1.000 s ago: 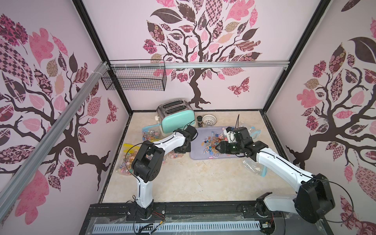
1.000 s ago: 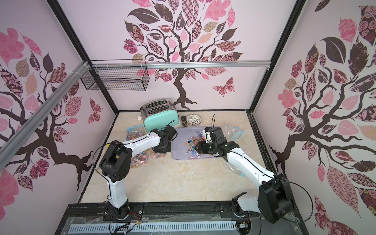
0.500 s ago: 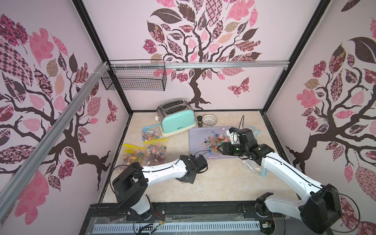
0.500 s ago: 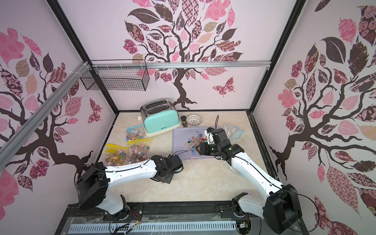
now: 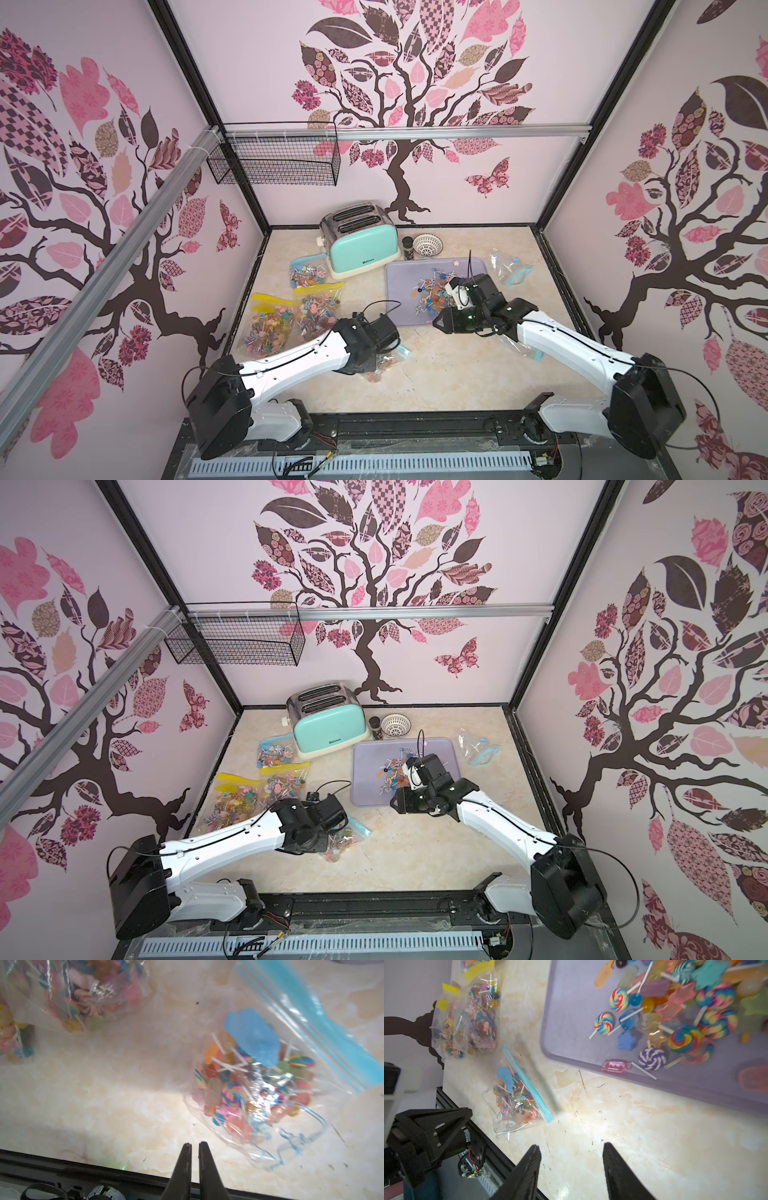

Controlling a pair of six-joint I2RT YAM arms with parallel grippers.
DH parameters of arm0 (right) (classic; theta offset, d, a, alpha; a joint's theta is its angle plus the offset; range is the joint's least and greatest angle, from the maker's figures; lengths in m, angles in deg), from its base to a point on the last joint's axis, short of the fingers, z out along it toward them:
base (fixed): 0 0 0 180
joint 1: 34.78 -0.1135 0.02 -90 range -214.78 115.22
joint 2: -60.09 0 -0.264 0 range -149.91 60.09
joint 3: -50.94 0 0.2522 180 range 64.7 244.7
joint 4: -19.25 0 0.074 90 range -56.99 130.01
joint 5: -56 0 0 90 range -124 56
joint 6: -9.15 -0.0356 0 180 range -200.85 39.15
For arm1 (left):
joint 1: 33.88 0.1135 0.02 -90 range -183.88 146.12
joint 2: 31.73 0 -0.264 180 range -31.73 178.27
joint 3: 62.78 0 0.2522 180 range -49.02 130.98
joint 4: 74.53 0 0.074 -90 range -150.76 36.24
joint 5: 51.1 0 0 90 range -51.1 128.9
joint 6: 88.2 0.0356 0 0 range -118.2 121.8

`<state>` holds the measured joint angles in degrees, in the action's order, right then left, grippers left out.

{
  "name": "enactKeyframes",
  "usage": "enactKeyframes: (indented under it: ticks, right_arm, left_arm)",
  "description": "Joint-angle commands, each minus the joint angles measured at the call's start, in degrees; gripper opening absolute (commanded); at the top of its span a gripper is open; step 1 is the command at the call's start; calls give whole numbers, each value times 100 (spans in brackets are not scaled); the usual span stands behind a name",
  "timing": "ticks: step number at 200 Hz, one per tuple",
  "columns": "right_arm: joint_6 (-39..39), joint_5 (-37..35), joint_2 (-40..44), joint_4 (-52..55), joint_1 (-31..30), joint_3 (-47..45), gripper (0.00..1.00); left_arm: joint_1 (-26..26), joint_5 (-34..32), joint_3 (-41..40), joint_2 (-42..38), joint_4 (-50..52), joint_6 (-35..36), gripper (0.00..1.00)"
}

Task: Pour candies out of the ziploc bag
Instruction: Move the ziploc bag to the center of the board, then adjust the ziploc bag at the center of the board.

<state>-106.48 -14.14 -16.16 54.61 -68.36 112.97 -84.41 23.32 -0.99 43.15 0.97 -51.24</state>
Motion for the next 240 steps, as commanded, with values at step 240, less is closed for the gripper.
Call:
enactKeyframes:
  ticks: [240]
  right_arm:
    - [127,-307,-1174,-41,-410,430,37]
  left_arm:
    - [1911,81,1167,1837,-796,1300,37]
